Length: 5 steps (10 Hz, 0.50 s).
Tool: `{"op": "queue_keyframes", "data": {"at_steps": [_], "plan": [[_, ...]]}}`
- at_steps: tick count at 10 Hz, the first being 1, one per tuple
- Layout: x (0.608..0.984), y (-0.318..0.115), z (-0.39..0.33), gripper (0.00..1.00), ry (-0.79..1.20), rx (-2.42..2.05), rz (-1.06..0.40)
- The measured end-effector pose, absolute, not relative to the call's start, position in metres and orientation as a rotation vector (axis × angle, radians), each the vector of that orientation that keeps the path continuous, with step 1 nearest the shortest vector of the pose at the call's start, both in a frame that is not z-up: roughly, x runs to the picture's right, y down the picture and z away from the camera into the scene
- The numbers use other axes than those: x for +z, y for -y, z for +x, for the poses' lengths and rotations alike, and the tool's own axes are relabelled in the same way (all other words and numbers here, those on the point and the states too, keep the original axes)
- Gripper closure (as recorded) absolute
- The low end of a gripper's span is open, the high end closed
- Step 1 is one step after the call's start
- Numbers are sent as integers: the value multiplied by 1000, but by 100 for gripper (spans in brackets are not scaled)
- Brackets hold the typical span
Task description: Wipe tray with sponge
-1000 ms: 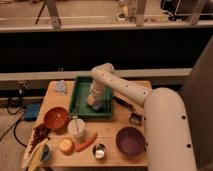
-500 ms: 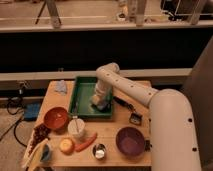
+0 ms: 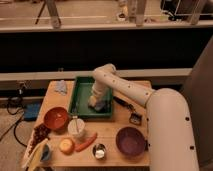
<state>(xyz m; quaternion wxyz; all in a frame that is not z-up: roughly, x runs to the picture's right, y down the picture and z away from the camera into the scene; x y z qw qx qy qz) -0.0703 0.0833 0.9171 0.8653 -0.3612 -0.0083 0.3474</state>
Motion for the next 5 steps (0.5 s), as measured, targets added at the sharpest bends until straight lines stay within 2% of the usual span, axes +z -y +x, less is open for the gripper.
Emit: {"op": "queue_keyframes", "data": {"at_steps": [5], "plan": [[916, -65, -130, 100, 101, 629, -760]]}}
